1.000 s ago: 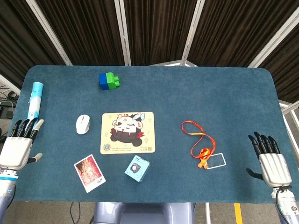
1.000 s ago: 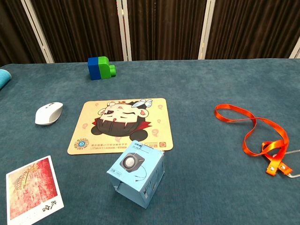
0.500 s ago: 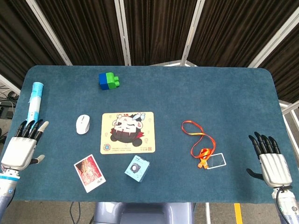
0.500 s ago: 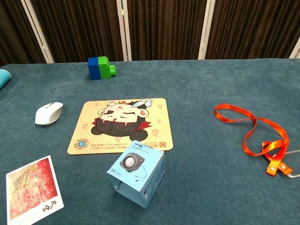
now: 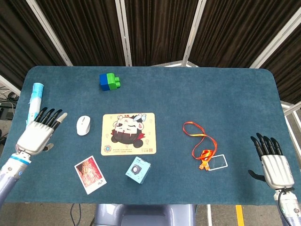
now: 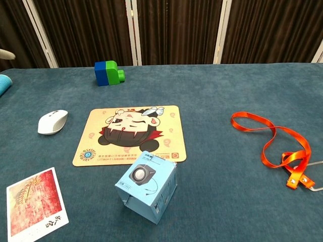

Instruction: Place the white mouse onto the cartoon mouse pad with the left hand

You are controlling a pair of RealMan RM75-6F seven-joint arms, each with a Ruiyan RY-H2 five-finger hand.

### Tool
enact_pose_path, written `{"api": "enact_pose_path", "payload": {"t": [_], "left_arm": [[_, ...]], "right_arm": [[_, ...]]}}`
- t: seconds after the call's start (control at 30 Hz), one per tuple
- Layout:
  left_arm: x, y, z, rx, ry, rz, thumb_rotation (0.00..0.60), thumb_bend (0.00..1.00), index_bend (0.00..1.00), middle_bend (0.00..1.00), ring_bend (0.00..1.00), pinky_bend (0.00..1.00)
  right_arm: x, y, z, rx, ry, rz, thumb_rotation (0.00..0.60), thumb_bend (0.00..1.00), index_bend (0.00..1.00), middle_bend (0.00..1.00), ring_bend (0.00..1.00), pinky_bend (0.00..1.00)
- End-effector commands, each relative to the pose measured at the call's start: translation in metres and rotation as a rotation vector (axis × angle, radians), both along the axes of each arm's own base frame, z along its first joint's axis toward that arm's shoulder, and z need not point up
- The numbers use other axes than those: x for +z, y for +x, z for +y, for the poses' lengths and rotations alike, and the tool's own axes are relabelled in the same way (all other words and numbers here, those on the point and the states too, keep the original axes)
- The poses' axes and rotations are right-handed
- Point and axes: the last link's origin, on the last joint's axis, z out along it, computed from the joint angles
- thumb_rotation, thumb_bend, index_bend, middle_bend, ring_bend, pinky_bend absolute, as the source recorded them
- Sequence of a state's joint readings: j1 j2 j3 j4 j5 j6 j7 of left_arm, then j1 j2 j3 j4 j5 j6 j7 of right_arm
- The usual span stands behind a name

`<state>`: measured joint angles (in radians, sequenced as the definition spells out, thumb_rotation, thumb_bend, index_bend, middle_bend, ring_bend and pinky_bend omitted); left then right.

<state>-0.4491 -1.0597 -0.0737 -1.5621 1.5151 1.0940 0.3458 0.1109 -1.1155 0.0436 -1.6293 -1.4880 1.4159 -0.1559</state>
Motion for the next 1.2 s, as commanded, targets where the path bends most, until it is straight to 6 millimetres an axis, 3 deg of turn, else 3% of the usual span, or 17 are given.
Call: {"api": "enact_pose_path", "payload": {"t": [0.03,0.4,0.97,1.2], "left_arm": [[-0.002,0.005,0.028,-0.123,-0.058,0.137,0.6,0.0,0.04,0.0,0.0,0.0],[-0.029,0.002,0.077,-0.301,-0.19,0.364,0.6,0.0,0.12,0.0,0.0,0.0],[-0.07,-0.006,0.108,-0.418,-0.263,0.492,0.6,0.0,0.2,0.0,0.0,0.0],[-0.079,0.003,0.119,-0.465,-0.287,0.553,0.6,0.0,0.2,0.0,0.0,0.0]], "right_arm": [[0.0,0.0,0.0,0.0,0.0,0.0,0.6,0.09,0.0,0.0,0.0,0.0],[0.0,0.0,0.0,-0.004,-0.004,-0.002,0.6,0.09,0.0,0.0,0.0,0.0],[0.001,-0.001,0.002,-0.007,-0.008,-0.012,0.6,0.09,0.0,0.0,0.0,0.0],[0.001,-0.001,0.001,-0.006,-0.007,-0.015,0.6,0.09,0.0,0.0,0.0,0.0]]}}
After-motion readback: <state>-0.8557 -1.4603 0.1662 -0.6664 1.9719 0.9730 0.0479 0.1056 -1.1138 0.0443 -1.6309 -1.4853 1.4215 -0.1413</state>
